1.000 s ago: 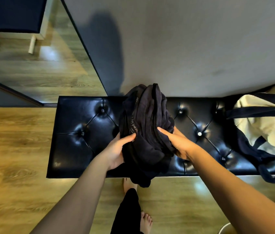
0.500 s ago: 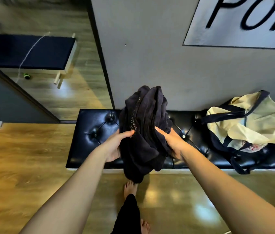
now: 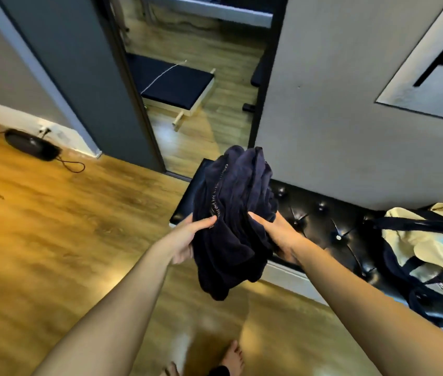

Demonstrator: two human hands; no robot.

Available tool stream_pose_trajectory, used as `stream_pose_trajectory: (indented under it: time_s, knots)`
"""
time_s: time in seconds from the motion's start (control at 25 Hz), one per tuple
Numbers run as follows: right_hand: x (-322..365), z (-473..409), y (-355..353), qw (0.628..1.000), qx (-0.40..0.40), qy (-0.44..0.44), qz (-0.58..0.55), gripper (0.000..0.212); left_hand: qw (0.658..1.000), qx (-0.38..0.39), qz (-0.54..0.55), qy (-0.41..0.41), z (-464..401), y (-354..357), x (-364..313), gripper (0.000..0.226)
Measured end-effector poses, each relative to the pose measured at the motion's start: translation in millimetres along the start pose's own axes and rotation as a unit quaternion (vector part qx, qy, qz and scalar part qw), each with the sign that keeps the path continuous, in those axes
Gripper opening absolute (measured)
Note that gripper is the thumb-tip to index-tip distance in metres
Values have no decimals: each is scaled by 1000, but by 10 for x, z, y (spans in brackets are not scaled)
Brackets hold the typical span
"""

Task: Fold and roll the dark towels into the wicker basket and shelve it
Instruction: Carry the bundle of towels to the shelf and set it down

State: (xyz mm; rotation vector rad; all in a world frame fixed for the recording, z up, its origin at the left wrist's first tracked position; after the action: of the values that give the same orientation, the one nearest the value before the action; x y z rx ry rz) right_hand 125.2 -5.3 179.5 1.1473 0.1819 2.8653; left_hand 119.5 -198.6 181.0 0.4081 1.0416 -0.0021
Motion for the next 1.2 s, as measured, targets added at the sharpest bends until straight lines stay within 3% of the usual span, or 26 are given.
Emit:
stream_pose_trajectory:
  time_s: [0.2, 0.44, 0.6, 0.76, 0.92, 1.2]
  knots:
    - [-264, 128, 1416, 992, 88, 10, 88, 83, 995, -91, 37, 29, 1044, -1130, 87, 70]
    - [-1177, 566, 3505, 951, 216, 47, 215, 84, 962, -239, 112, 74, 2970, -2538, 490, 46]
    - [-2045, 1160, 4868, 914, 271, 84, 290, 58, 912, -356, 172, 108, 4540, -3311, 964, 54]
    - [-3117, 1878, 6175, 858, 339, 92, 374, 61, 852, -453, 227, 130, 6152, -3886, 1693, 49]
    - [-4318, 2748, 7294, 782, 419, 98, 451, 87, 776, -541, 274, 175, 7755, -4195, 2374, 43]
    - [-6471, 4649, 8598, 574, 548, 132, 593, 69, 563, -692, 372, 256, 10211, -3821, 3746, 47]
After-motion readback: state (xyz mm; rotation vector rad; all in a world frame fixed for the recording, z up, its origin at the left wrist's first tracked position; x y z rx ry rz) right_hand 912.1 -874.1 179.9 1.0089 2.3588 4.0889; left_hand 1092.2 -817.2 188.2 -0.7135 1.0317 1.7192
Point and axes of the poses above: each hand's wrist, its own z-axis away from the middle knuckle, its own y-axis out of the palm, x = y × z, the point moved 10 cm from there along -z, towards the middle knuckle, and after that the axes turned 15 degrees about y, right-handed, at the moved point
